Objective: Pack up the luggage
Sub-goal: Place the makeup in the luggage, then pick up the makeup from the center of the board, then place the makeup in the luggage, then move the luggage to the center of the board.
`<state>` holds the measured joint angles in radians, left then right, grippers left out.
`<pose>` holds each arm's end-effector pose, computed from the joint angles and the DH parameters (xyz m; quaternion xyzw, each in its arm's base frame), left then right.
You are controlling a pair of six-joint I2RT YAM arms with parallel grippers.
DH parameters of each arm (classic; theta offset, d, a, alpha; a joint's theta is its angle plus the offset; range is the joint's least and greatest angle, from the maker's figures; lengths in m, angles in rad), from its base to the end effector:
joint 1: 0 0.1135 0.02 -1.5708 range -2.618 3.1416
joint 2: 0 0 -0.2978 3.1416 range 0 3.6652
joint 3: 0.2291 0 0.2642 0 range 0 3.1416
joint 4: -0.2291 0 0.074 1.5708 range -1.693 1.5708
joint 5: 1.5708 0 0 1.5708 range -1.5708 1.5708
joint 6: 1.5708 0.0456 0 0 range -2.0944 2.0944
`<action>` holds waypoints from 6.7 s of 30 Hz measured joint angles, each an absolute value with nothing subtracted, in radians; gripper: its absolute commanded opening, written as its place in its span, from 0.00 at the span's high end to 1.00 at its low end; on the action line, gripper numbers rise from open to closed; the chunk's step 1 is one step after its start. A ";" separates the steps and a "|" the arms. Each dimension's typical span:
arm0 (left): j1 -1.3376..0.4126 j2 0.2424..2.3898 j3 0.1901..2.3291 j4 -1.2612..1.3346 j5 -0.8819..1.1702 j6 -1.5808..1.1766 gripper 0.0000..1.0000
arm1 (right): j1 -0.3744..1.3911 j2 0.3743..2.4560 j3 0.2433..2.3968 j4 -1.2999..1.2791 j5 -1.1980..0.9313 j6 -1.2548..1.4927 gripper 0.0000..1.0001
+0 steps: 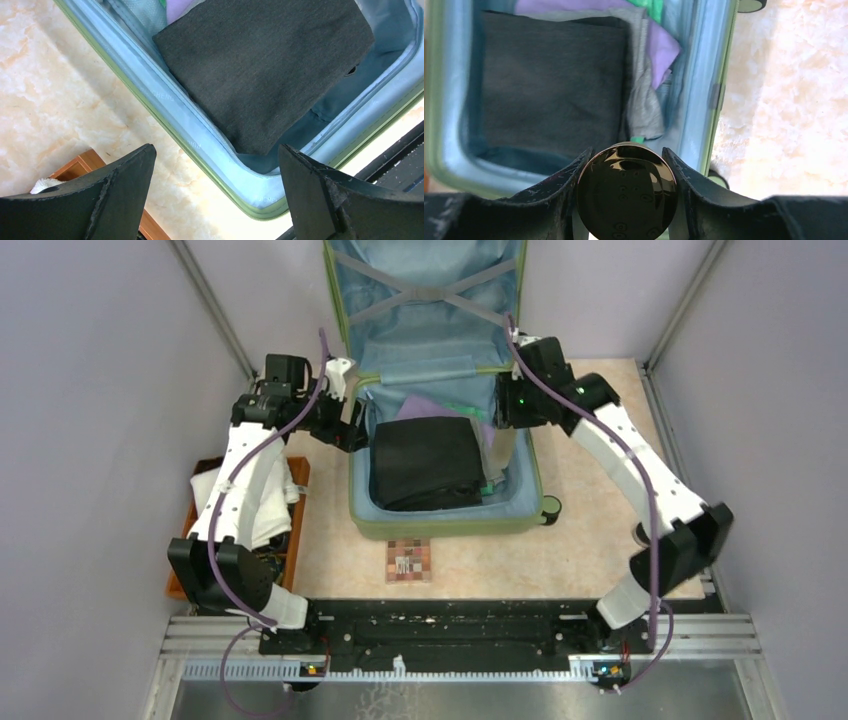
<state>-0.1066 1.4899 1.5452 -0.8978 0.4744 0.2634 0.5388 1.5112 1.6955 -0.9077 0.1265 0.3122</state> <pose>0.3217 -0.0554 0.3990 0.2493 0.8774 -0.1918 0.3623 0.2893 0.1662 0.4380 -0.0770 0.9069 0.1169 0.3975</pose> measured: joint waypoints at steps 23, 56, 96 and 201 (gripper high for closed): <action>-0.097 1.463 1.487 -0.869 0.487 0.273 0.02 | 0.427 2.320 2.277 -1.034 0.189 0.213 1.00; -0.086 1.478 1.460 -0.852 0.536 0.287 0.02 | 0.202 1.503 1.468 -0.796 0.335 0.469 0.01; -0.084 1.475 1.468 -0.842 0.563 0.313 0.01 | -0.559 1.510 0.817 -0.503 0.168 0.654 0.17; 0.064 1.068 1.005 -1.074 0.505 0.623 0.02 | 1.197 1.603 1.085 -0.484 0.266 0.652 0.01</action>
<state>0.0639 1.0683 1.0050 -1.0740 0.5053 0.6231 1.1969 1.6028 1.0851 -0.4835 0.2657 0.6518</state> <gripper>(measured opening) 0.985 0.979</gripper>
